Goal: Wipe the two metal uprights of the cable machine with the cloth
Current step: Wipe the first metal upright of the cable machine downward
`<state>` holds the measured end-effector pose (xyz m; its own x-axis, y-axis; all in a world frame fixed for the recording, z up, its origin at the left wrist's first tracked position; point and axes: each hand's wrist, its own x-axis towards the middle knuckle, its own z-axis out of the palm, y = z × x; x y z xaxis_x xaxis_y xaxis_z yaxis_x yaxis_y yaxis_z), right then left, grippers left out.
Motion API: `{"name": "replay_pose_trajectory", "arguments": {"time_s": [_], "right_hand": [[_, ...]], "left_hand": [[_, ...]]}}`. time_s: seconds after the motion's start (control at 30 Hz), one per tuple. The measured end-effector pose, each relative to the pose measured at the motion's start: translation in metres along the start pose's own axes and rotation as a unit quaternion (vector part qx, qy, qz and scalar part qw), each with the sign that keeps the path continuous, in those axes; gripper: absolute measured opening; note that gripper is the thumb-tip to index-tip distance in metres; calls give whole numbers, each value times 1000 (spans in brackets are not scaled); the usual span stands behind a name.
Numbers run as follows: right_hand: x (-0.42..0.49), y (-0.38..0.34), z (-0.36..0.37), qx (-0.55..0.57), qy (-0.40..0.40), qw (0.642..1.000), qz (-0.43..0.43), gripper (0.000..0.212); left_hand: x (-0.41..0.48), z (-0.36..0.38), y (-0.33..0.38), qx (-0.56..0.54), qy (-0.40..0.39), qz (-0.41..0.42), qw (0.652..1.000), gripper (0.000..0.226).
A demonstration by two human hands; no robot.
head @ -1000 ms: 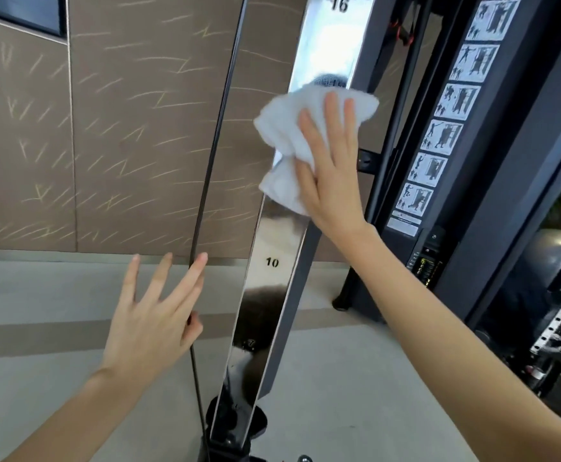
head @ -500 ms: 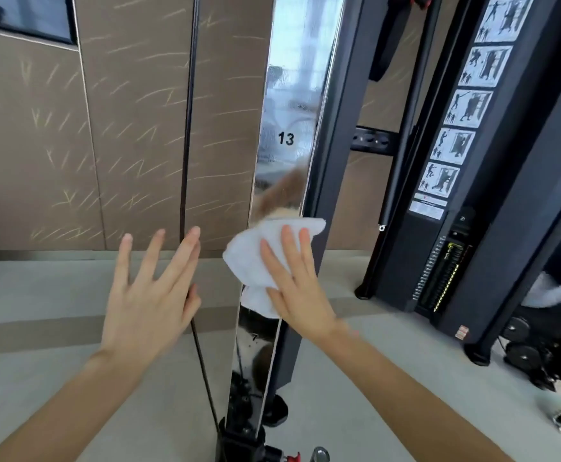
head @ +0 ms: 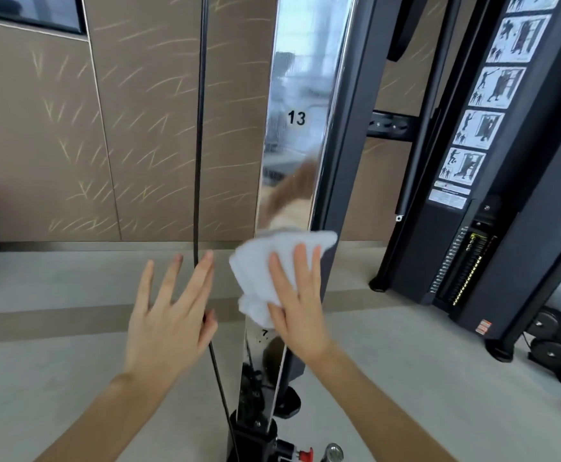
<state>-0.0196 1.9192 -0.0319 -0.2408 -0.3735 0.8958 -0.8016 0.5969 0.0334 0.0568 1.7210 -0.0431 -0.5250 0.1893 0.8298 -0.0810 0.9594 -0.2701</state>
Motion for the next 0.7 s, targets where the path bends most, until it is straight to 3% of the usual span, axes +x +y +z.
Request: {"name": "replay_pose_trajectory", "arguments": {"time_s": [0.23,0.37,0.53,0.7], "right_hand": [[-75,5,17,-160,-54,982,-82,54],[-15,8,-10,-205,-44,971,-114,69],[41,-12,-10,-274,7,958,-87,55],[-53,-11,30,-297,-27,949,-104,57]], "left_hand": [[-43,14,9,6,-19,4,1000,51],[-50,13,3,-7,-19,-2,1000,55],[-65,31,16,-47,-25,7,999,62],[-78,46,17,-76,-7,4,997,69]]}}
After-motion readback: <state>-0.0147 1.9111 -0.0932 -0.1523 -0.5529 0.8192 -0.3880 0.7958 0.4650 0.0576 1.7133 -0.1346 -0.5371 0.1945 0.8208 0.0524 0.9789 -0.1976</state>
